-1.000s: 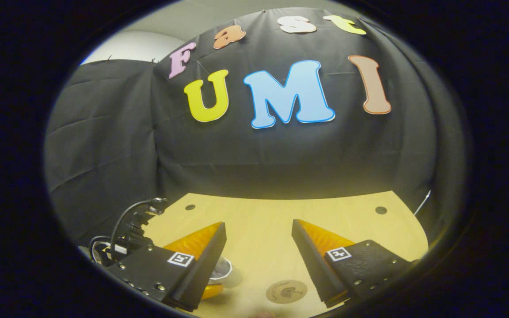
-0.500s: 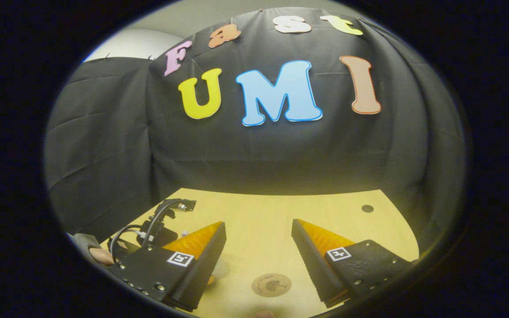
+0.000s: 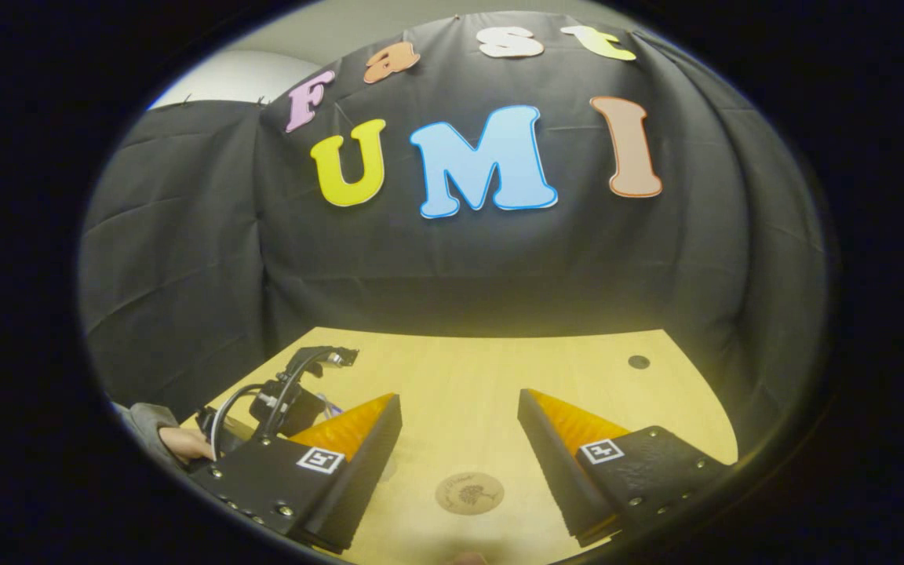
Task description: Put the toothbrush and toothpaste on the desktop into the cup, then pick up the cup and place it on the coaster on the desktop.
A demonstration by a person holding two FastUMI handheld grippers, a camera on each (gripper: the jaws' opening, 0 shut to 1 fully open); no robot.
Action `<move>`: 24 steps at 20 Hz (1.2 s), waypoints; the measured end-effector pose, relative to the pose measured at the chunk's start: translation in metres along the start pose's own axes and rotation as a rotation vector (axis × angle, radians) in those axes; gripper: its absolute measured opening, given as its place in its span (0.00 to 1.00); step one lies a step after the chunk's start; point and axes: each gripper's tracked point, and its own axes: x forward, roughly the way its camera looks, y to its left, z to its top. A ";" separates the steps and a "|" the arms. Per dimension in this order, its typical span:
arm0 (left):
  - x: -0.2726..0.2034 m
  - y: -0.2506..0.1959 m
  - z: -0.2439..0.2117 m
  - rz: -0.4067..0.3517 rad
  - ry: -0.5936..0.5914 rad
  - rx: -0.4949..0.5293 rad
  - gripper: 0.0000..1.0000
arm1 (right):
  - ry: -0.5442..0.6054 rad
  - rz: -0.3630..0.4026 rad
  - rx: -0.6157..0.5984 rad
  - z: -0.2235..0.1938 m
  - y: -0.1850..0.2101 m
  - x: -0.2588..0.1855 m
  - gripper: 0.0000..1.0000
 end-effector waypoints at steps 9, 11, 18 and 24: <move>0.001 0.003 0.005 0.069 -0.040 0.061 0.32 | -0.014 -0.025 0.025 0.000 -0.015 -0.012 0.85; 0.000 -0.001 0.005 0.064 -0.044 0.056 0.31 | -0.016 -0.029 0.024 0.001 -0.017 -0.014 0.93; -0.001 -0.018 0.008 0.061 -0.063 0.083 0.32 | -0.019 -0.031 0.024 0.002 -0.020 -0.017 0.93; -0.004 -0.048 0.013 0.027 -0.073 0.122 0.31 | -0.023 -0.039 0.028 0.004 -0.027 -0.018 0.93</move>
